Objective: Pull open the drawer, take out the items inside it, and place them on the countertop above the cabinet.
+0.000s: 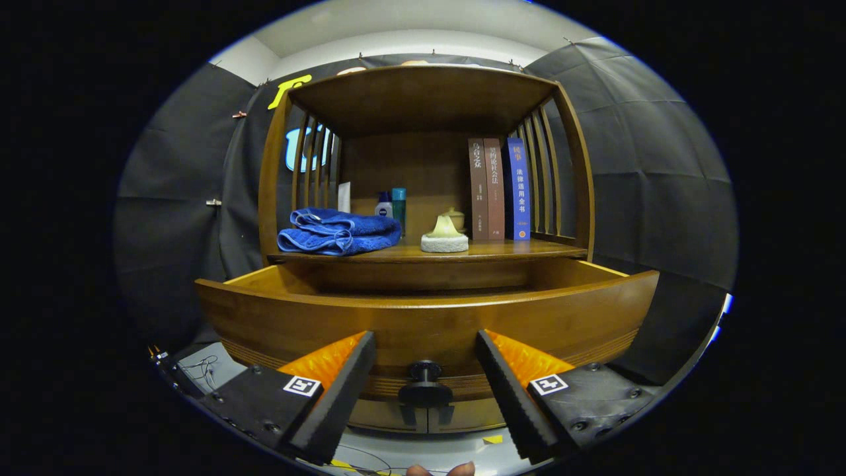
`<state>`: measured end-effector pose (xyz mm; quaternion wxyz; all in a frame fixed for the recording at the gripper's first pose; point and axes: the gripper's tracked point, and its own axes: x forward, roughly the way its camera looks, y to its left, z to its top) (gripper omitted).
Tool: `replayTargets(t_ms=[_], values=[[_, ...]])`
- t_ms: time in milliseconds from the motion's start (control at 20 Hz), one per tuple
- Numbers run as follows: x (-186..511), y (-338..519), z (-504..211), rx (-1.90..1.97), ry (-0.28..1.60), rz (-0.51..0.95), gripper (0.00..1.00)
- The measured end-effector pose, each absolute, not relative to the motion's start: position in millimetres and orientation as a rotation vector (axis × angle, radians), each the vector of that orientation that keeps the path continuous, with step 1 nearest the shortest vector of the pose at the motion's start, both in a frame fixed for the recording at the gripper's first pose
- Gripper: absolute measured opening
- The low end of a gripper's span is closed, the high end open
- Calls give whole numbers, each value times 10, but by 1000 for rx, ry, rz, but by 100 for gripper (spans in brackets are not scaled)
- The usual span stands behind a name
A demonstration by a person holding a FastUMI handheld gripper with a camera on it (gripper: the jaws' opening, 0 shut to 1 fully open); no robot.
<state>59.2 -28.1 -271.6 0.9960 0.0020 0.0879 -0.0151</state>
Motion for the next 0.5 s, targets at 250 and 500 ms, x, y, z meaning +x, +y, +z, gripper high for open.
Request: replayTargets(t_ms=[250, 500], values=[[882, -282, -2767, -11, 178, -31, 99], [1182, -280, -2790, -13, 178, -33, 99]])
